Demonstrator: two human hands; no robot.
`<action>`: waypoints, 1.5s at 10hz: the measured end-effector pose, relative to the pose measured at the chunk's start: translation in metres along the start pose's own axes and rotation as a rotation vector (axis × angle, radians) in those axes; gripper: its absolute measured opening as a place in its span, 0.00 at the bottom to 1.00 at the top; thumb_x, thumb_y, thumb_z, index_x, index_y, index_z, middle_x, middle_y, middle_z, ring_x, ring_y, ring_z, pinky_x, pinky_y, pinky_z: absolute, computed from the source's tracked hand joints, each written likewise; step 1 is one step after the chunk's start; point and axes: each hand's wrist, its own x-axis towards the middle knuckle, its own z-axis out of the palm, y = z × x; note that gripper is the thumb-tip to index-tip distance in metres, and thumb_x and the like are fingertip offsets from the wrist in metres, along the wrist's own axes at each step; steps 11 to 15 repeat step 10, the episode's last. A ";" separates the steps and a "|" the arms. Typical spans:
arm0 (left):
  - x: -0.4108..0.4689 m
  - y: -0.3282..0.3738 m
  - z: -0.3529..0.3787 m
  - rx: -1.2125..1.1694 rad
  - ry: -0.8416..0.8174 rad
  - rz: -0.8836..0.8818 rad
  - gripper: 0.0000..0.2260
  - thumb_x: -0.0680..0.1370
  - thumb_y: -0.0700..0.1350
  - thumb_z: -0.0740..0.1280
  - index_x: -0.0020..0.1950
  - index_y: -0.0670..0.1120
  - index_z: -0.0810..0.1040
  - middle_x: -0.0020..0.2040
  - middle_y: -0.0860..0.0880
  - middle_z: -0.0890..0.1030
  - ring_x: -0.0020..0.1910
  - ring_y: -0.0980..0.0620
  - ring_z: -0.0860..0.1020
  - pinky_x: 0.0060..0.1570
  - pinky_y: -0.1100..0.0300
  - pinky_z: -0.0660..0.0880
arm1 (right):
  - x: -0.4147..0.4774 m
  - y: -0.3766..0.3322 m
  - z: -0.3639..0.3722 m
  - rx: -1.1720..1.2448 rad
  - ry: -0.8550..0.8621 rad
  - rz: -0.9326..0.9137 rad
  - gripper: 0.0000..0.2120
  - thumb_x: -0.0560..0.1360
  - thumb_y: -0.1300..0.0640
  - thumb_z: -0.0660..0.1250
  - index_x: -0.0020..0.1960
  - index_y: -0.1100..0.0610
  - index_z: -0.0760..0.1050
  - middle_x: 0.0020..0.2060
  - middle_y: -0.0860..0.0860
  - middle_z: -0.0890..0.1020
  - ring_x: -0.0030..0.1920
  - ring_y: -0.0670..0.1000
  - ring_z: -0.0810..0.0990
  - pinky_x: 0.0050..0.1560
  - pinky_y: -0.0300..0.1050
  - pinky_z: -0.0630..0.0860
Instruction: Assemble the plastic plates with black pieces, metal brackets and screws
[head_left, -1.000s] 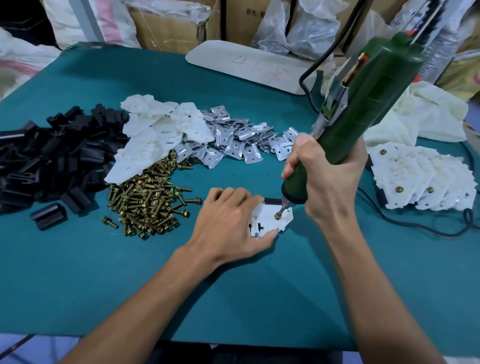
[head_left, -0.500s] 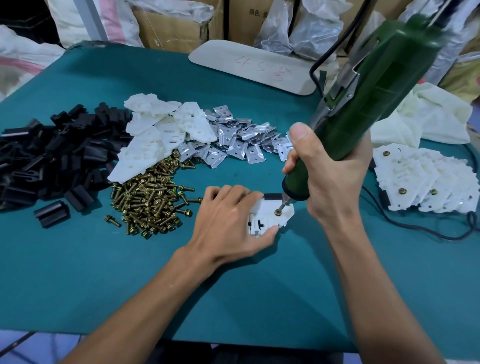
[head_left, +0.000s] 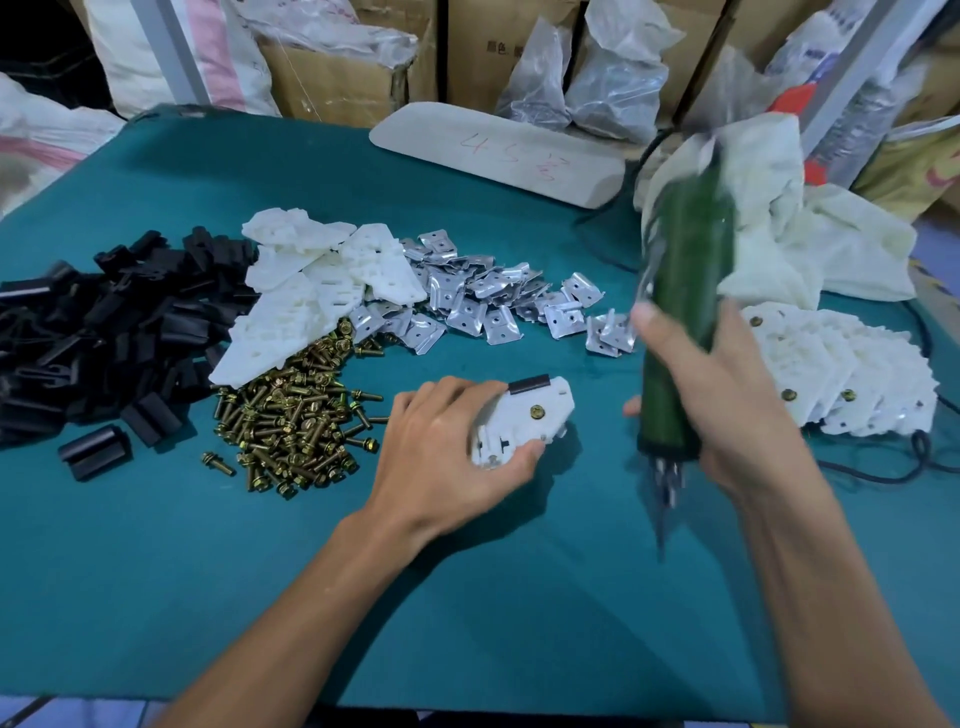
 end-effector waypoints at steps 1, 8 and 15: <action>0.004 0.001 -0.002 -0.132 -0.011 -0.099 0.30 0.70 0.70 0.63 0.65 0.53 0.79 0.55 0.57 0.78 0.55 0.56 0.74 0.58 0.57 0.67 | -0.014 0.030 -0.008 -0.419 -0.110 0.185 0.18 0.76 0.37 0.71 0.52 0.49 0.70 0.44 0.49 0.79 0.39 0.48 0.81 0.36 0.48 0.80; 0.003 0.052 -0.029 -0.858 -0.133 -0.449 0.08 0.80 0.47 0.68 0.56 0.55 0.83 0.53 0.62 0.83 0.52 0.65 0.79 0.56 0.62 0.76 | 0.038 0.037 -0.083 -0.717 0.204 -0.053 0.24 0.80 0.46 0.68 0.74 0.48 0.70 0.56 0.47 0.83 0.56 0.56 0.80 0.55 0.45 0.68; 0.017 -0.004 -0.134 -0.870 0.310 -0.338 0.09 0.79 0.46 0.70 0.60 0.49 0.82 0.56 0.50 0.82 0.50 0.58 0.82 0.45 0.59 0.82 | 0.057 0.033 -0.143 -0.900 0.424 -0.238 0.18 0.78 0.52 0.70 0.66 0.55 0.78 0.54 0.56 0.82 0.51 0.60 0.81 0.54 0.52 0.74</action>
